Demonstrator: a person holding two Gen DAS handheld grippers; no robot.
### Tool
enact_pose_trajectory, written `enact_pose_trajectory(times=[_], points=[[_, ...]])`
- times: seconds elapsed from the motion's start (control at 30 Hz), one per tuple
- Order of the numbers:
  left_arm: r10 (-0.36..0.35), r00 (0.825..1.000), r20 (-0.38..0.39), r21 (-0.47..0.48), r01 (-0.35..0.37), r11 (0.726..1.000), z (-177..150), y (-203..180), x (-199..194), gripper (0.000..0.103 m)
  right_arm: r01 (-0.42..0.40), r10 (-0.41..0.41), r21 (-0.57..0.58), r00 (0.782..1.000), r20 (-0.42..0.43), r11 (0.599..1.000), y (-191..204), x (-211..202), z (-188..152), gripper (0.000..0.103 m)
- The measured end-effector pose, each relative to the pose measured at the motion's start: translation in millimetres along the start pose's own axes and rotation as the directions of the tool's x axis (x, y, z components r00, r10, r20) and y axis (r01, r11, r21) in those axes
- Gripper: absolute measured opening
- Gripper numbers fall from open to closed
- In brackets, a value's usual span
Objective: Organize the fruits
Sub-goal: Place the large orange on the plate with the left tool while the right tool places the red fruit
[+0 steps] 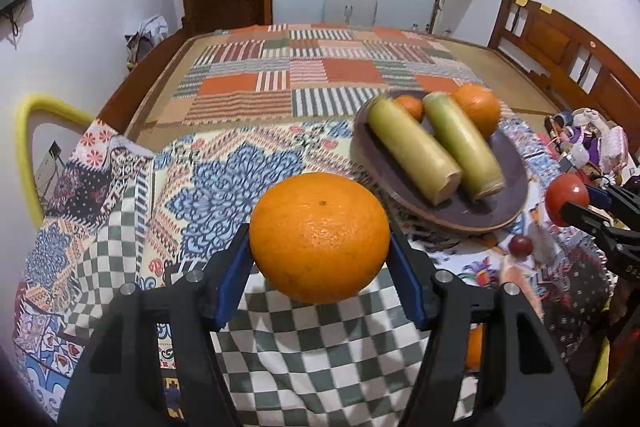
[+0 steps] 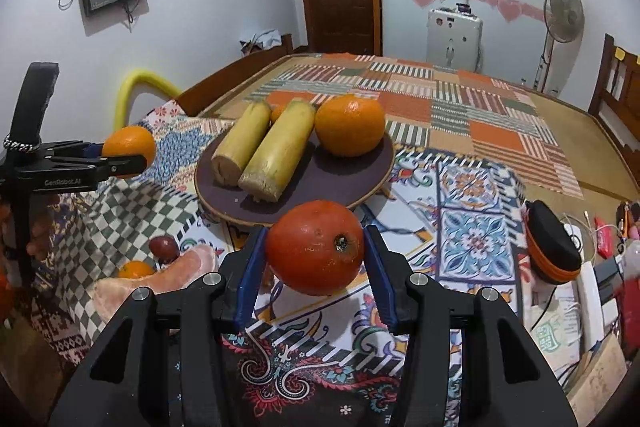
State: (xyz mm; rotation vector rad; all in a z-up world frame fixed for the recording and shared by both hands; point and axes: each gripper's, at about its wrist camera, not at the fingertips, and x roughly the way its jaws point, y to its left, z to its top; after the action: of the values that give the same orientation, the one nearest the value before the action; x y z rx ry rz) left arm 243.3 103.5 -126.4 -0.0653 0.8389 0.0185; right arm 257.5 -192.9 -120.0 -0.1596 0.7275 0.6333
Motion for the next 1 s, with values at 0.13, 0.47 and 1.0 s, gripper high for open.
enact_pose_trajectory(times=[0.13, 0.47, 1.0], points=[[-0.016, 0.999, 0.042, 0.016, 0.015, 1.0, 10, -14, -12, 0.064, 0.007, -0.007, 0.006, 0.999, 0.032, 1.0, -4, -6, 9, 0.045], [-0.069, 0.993, 0.1, 0.049, 0.065, 0.997, 38, -41, -19, 0.064, 0.019, -0.019, 0.002, 0.993, 0.113, 1.0, -8, -12, 37, 0.045], [-0.119, 0.986, 0.115, 0.076, 0.111, 0.991, 70, -73, 6, 0.064, 0.024, -0.023, -0.009, 0.992, 0.127, 1.0, -14, 13, 51, 0.045]])
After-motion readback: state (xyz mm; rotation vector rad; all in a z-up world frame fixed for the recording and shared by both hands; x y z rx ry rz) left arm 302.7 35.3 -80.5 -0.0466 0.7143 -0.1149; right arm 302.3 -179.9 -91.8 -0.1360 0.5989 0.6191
